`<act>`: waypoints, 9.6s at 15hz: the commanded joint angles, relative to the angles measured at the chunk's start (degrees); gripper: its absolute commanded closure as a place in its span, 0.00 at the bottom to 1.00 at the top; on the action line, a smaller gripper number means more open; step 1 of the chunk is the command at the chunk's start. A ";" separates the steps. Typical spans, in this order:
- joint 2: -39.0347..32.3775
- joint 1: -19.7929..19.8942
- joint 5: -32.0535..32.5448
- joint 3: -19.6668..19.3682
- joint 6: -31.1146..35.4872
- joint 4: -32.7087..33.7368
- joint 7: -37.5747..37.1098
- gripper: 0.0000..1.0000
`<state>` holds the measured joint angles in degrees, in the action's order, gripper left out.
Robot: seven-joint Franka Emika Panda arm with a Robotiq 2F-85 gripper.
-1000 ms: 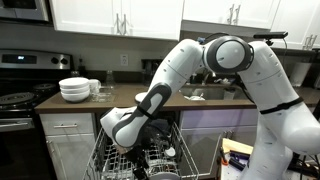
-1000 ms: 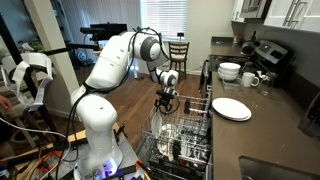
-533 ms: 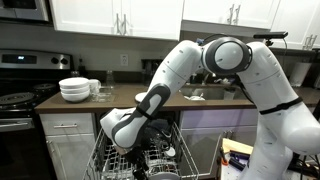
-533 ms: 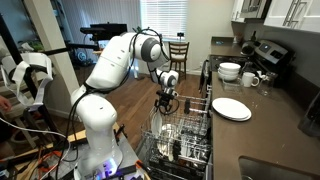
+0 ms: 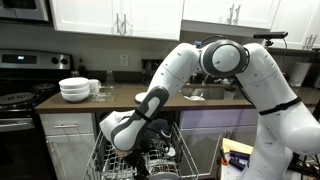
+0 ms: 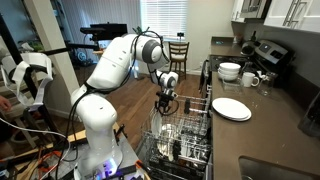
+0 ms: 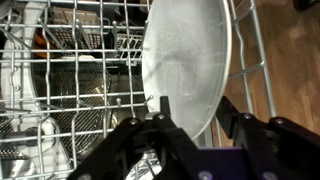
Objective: Remove the plate from the dishwasher and put it on the top of the white plate
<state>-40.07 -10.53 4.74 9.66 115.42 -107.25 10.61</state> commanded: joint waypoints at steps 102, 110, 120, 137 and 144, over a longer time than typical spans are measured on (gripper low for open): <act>20.33 -13.53 60.31 3.89 -19.03 -6.20 -47.31 0.98; 21.45 -14.56 62.08 4.93 -22.23 -7.55 -53.77 0.98; 25.43 -13.70 63.34 5.86 -26.28 -13.64 -61.82 0.98; 29.93 -7.06 64.44 4.39 -24.76 -17.49 -61.91 0.94; 29.25 -6.35 66.90 3.78 -22.53 -17.27 -60.72 0.98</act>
<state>-10.92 -18.13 69.17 13.37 91.51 -124.84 -51.29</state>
